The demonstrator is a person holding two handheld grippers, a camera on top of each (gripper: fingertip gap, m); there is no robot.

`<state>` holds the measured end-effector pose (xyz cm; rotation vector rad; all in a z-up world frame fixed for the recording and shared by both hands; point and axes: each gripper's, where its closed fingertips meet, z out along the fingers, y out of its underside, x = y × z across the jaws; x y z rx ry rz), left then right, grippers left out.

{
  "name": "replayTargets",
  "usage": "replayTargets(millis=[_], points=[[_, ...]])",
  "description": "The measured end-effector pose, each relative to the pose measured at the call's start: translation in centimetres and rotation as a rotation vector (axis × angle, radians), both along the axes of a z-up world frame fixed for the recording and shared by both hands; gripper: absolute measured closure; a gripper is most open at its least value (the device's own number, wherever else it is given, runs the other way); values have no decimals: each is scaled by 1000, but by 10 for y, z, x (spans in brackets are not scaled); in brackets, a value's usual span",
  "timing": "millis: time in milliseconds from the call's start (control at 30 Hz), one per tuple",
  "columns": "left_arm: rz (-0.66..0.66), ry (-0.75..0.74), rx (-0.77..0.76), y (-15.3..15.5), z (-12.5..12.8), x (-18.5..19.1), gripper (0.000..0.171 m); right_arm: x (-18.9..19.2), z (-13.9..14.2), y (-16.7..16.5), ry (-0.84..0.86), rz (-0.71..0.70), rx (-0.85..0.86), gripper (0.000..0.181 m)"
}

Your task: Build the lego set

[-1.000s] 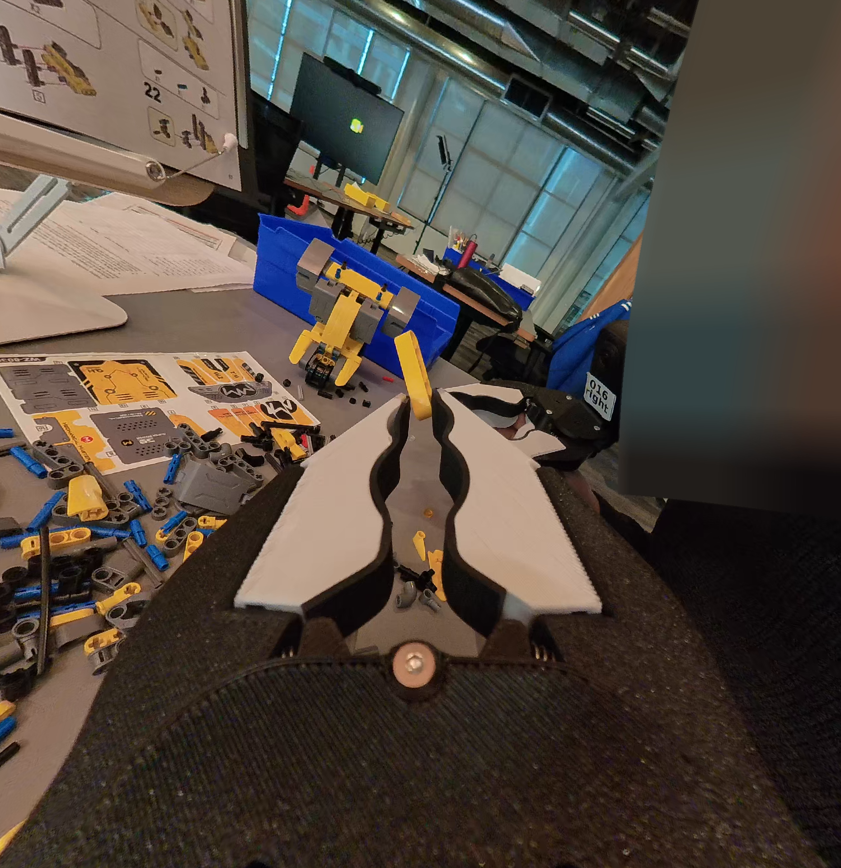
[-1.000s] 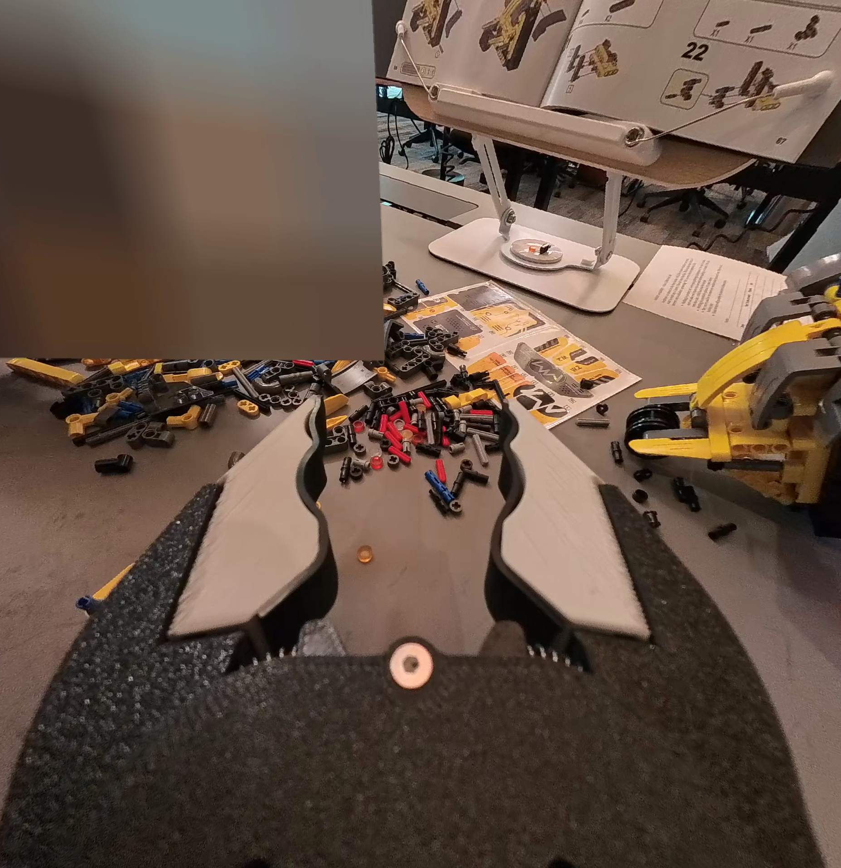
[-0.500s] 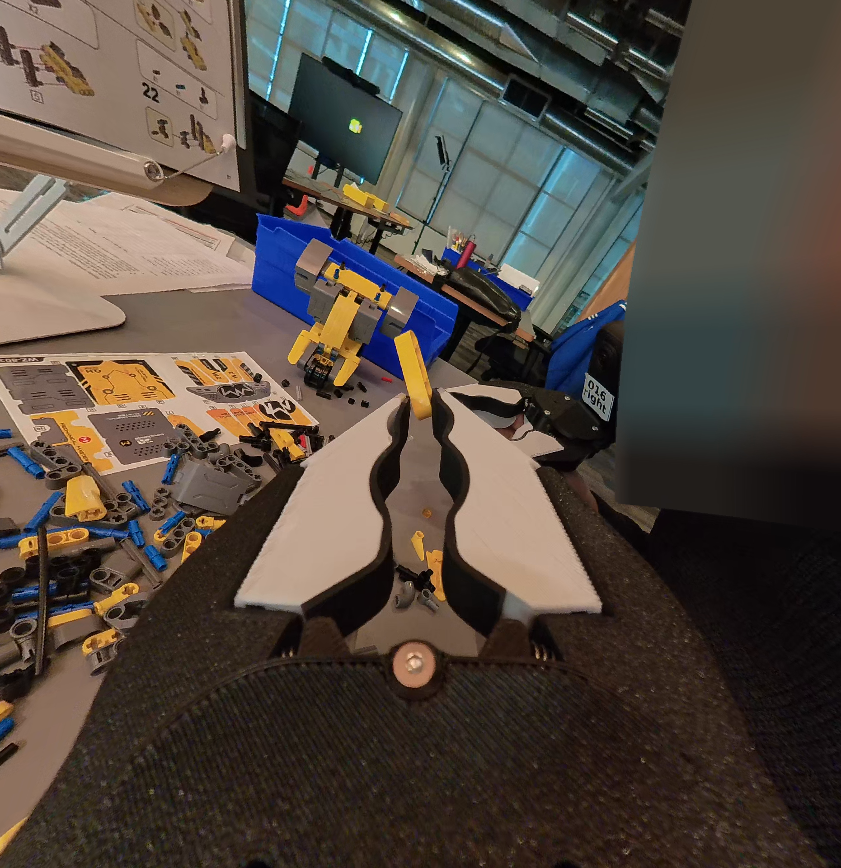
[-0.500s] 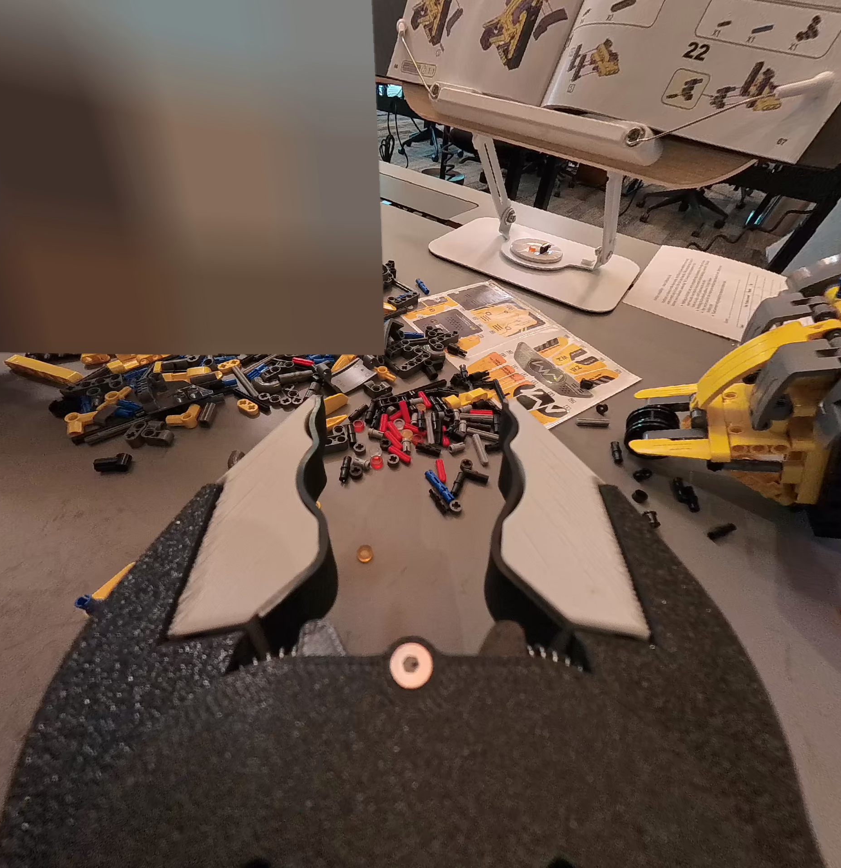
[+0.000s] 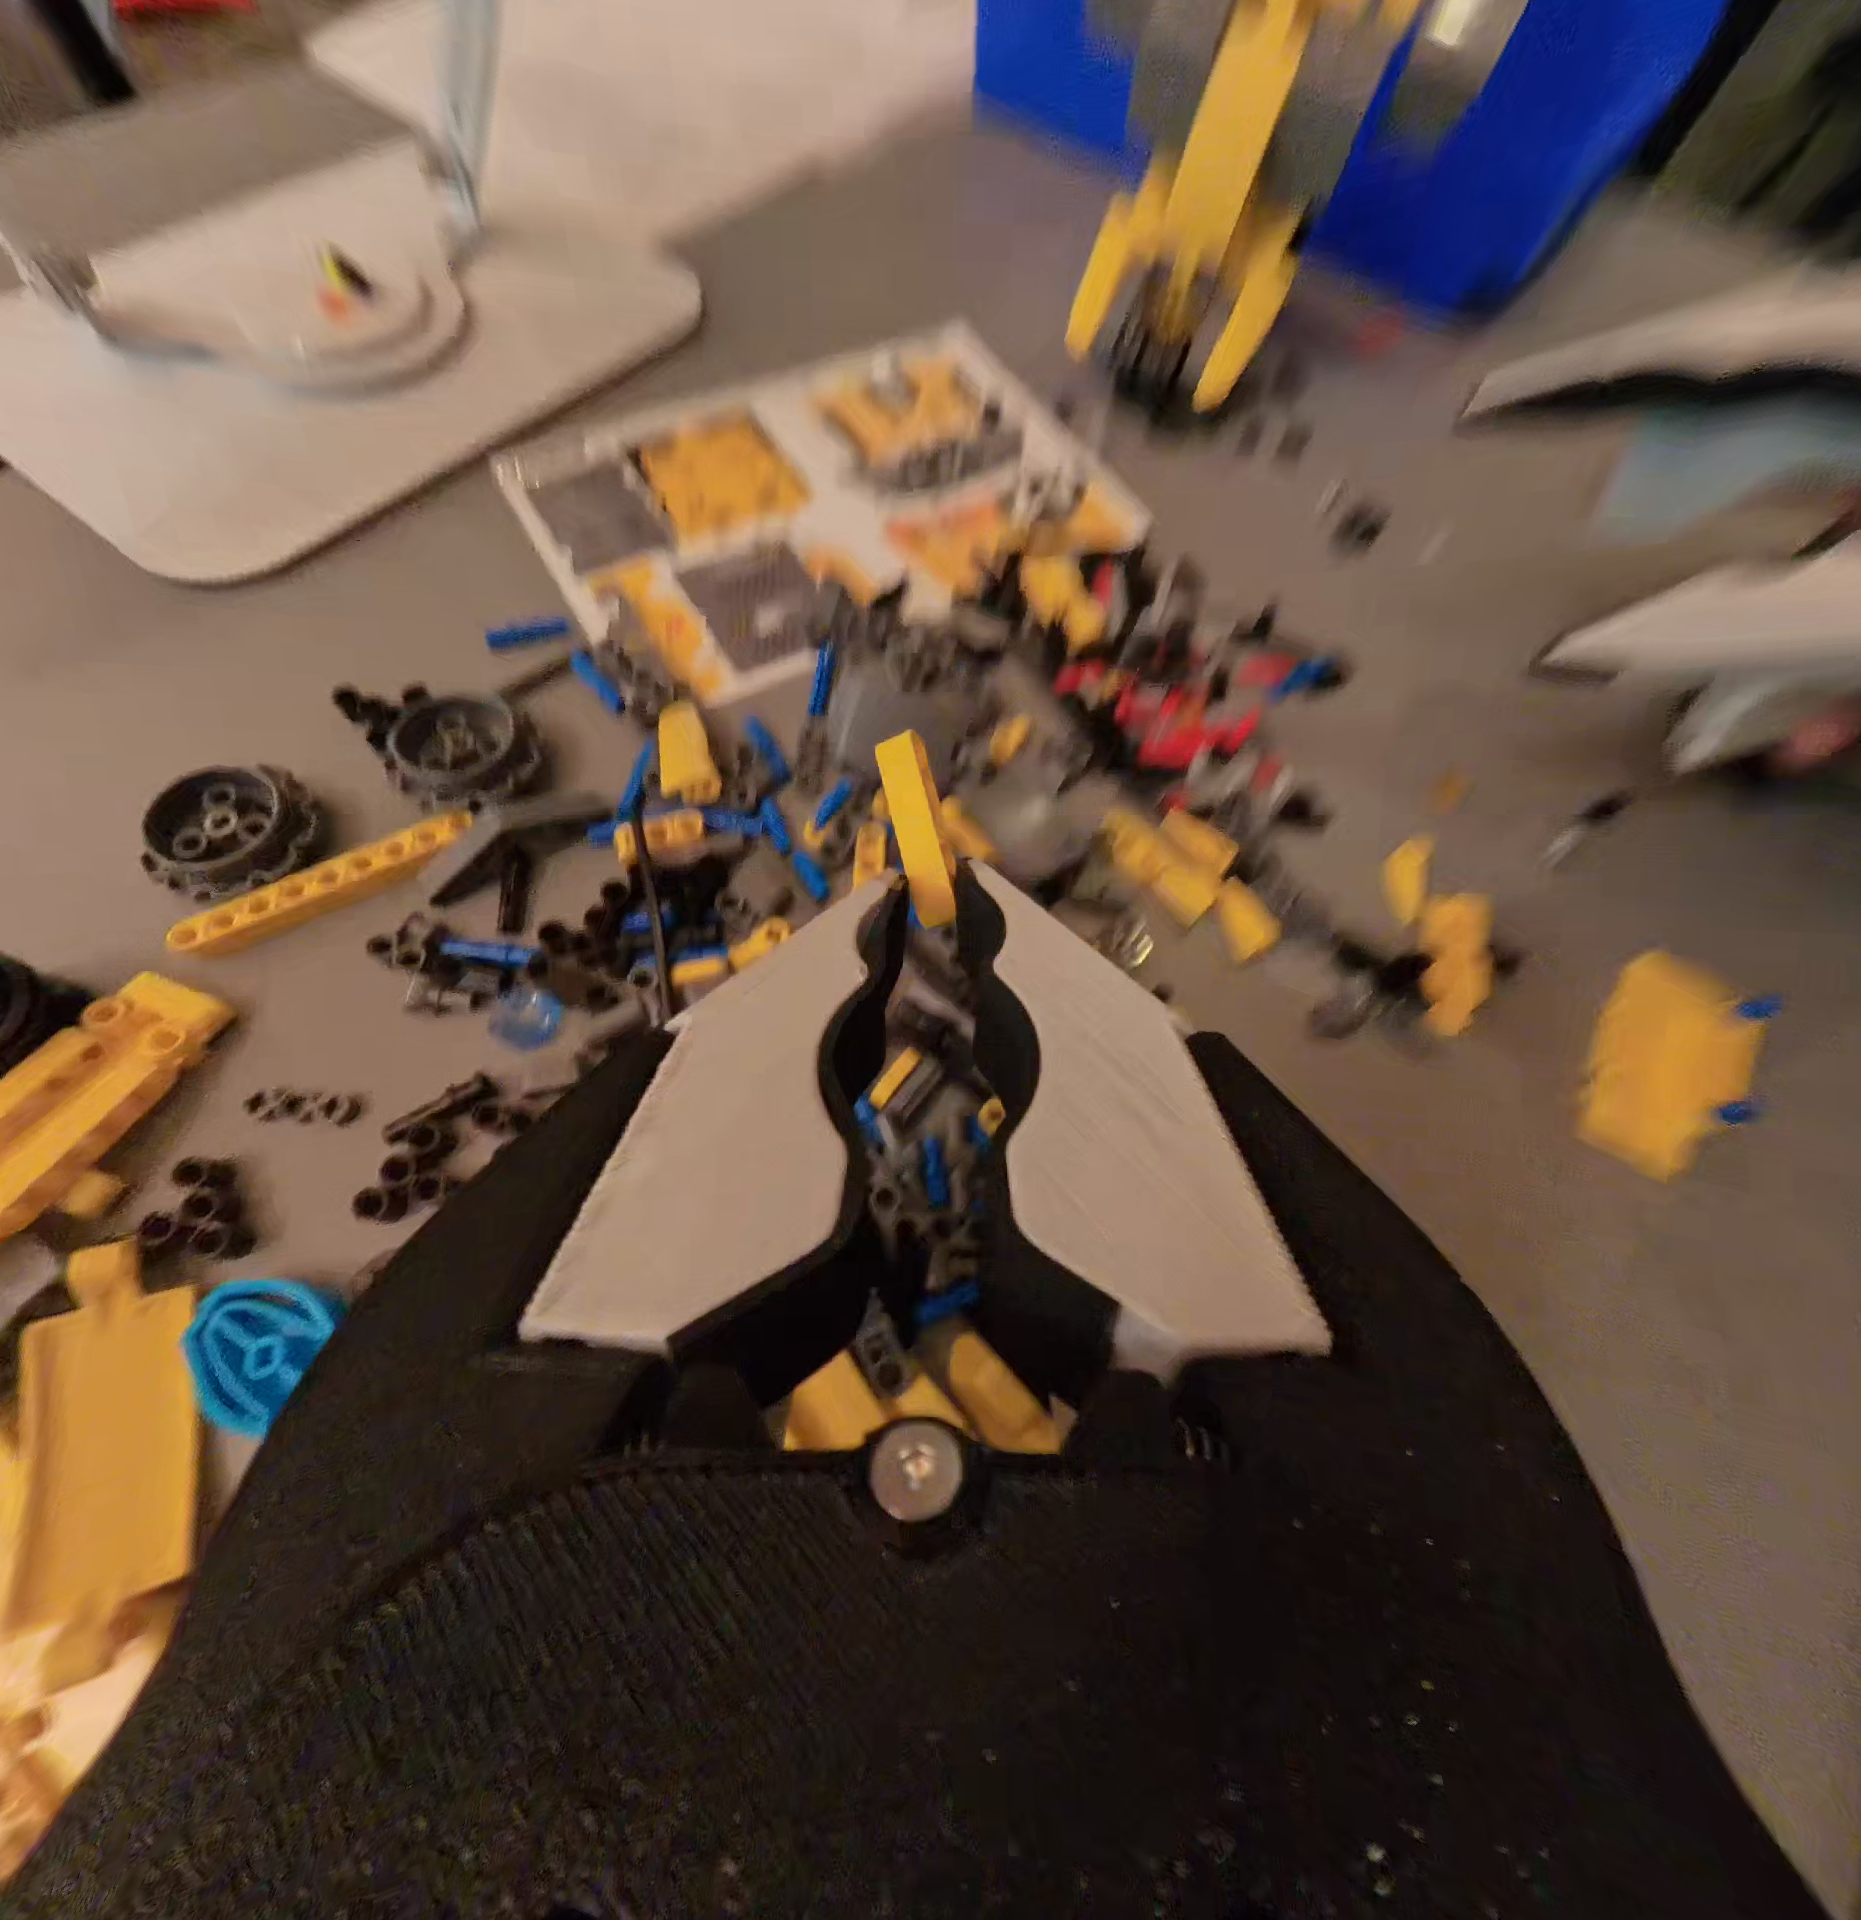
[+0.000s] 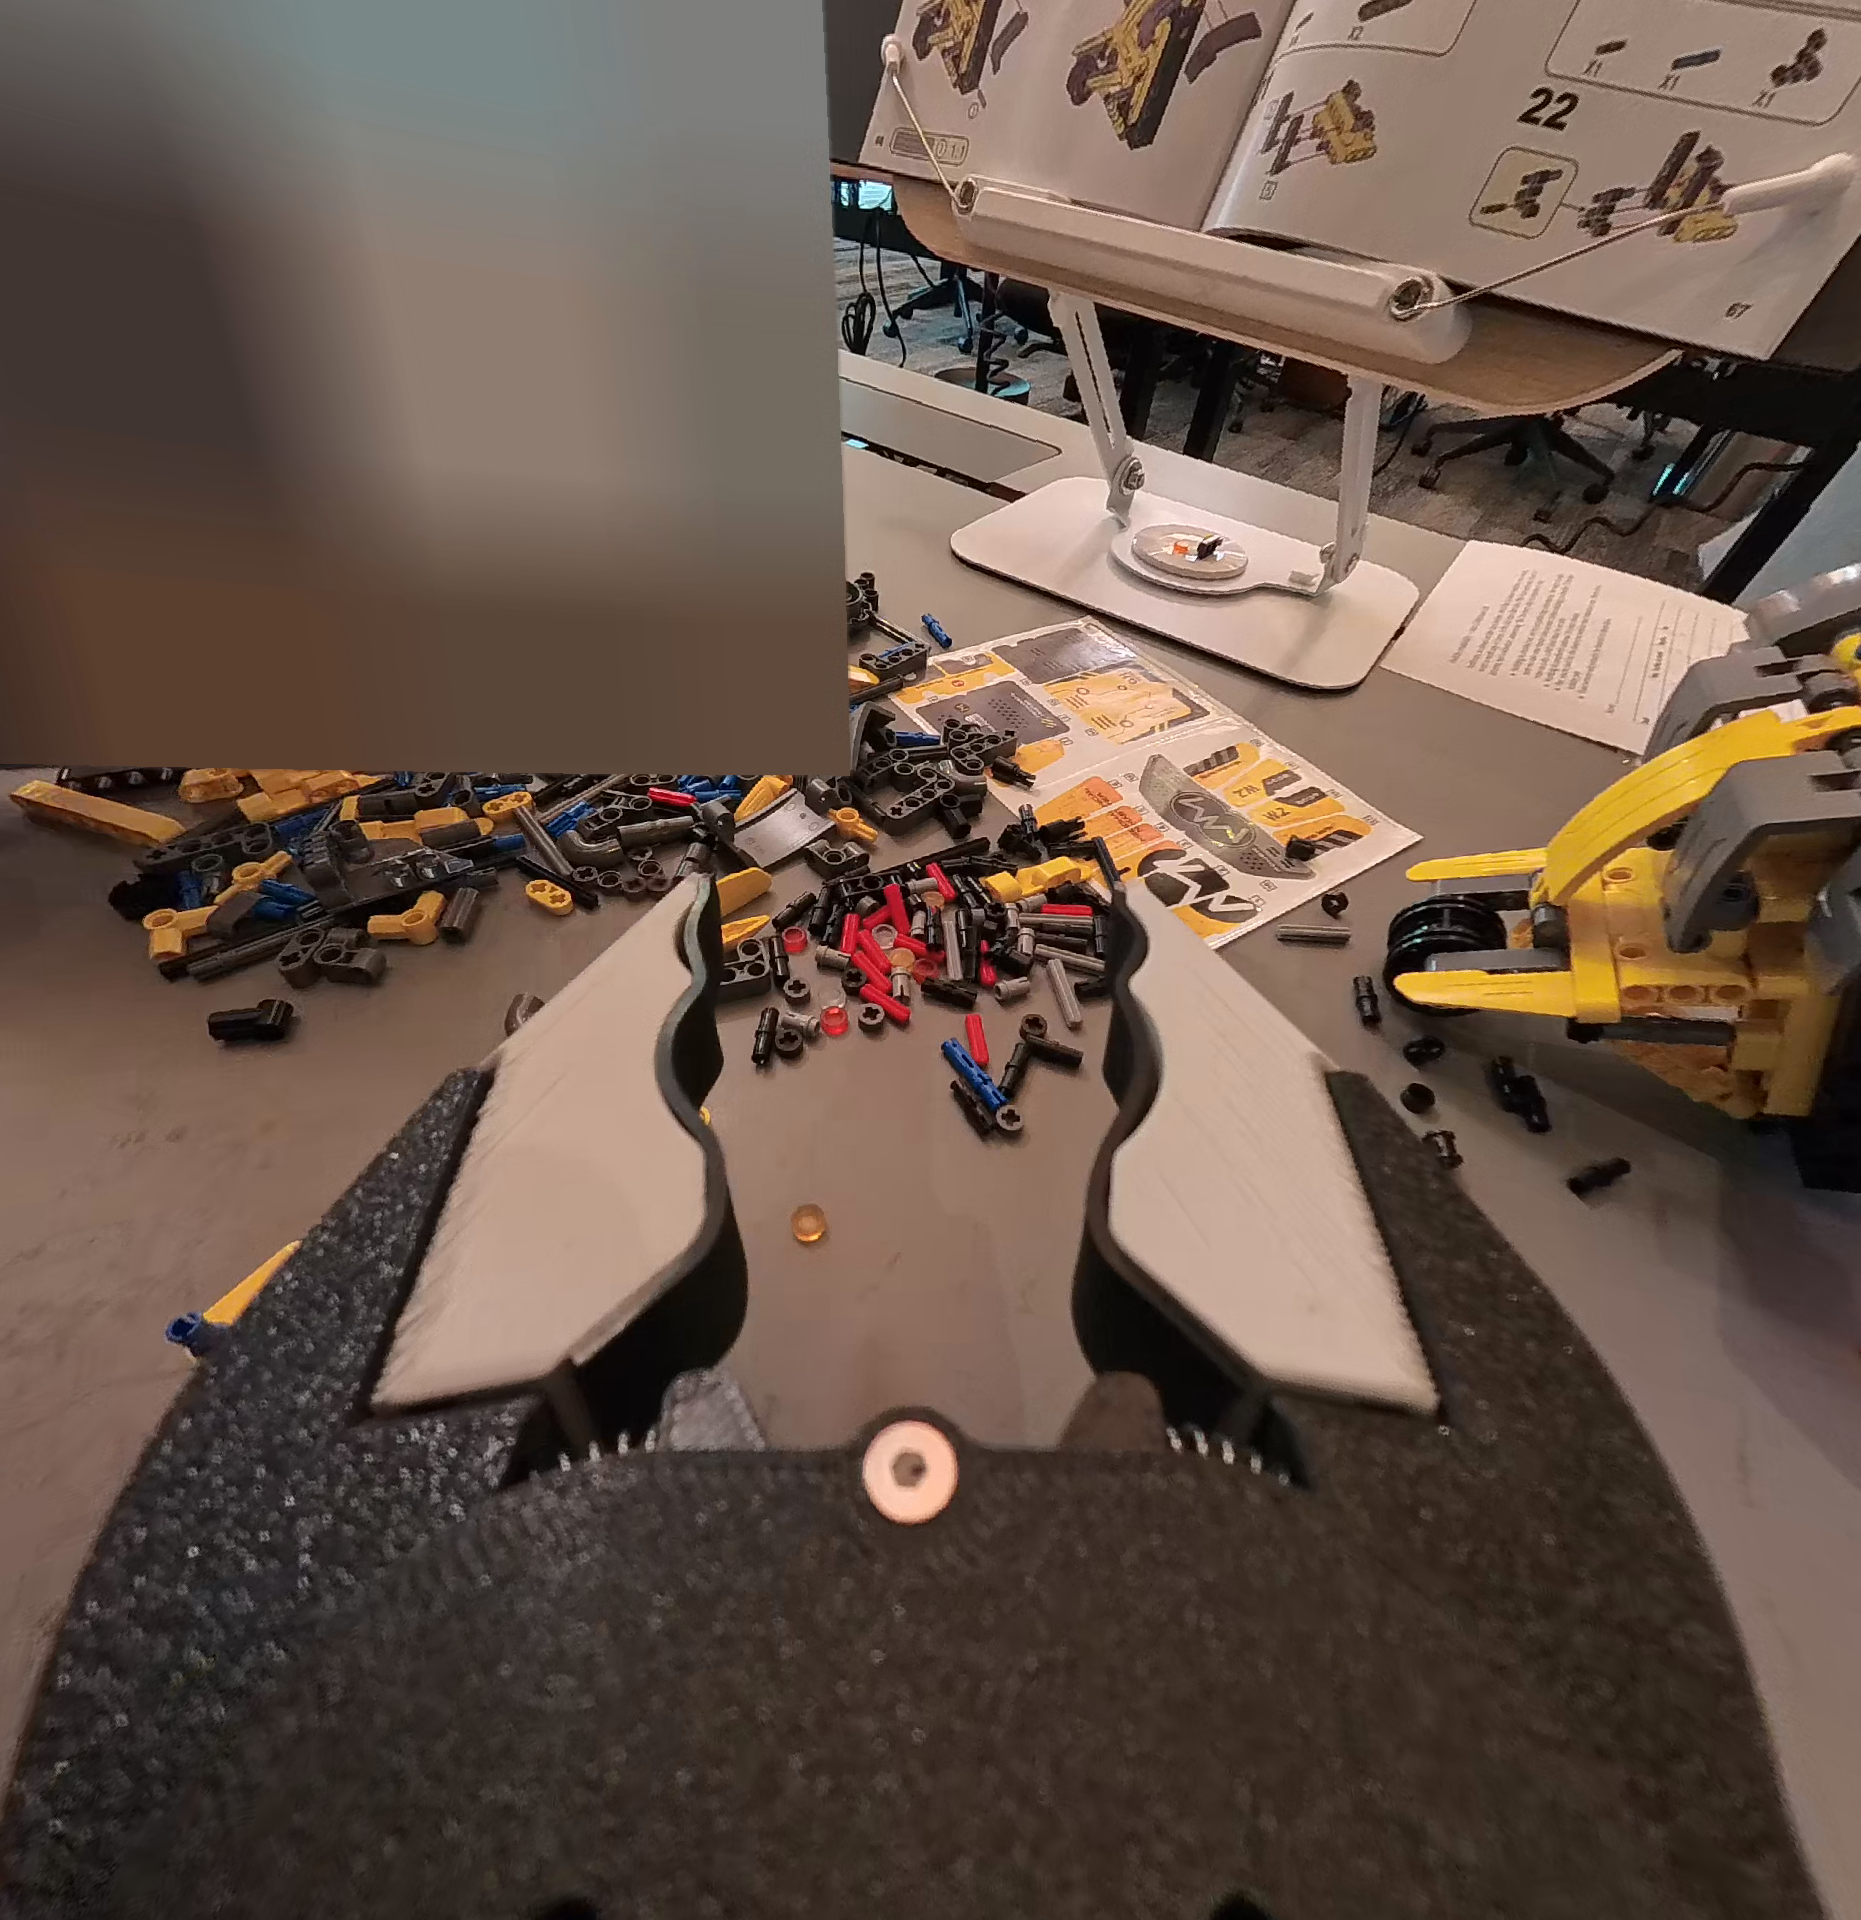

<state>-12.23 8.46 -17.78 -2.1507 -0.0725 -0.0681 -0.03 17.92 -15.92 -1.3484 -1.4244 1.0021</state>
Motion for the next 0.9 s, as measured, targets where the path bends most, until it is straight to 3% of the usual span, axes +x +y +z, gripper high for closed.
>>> replayTargets(millis=[133, 467, 500, 567, 600, 700, 767, 900], points=[[-35, 196, -182, -2, -38, 4, 165, 0, 0, 0, 3, -1, 3, 107], [62, 175, -186, -15, -30, -24, 166, 0, 0, 0, 0, 0, 3, 107], [61, 155, -183, -17, -30, -25, 160, 0, 0, 0, 0, 0, 2, 107], [51, 99, -169, -19, -26, -22, 119, 0, 0, 0, 0, 1, 1, 107], [64, 82, -148, -20, -21, -24, 109, 0, 0, 0, 0, 1, 2, 107], [191, 51, -13, -24, 6, -51, 106, 0, 0, -1, 2, 1, 6, 107], [350, 26, 86, -39, 25, -88, 108, 1, 1, -1, 7, 1, 8, 107], [678, 164, 151, -100, 44, -167, 117, 1, 2, -1, 12, 1, 8, 107]])
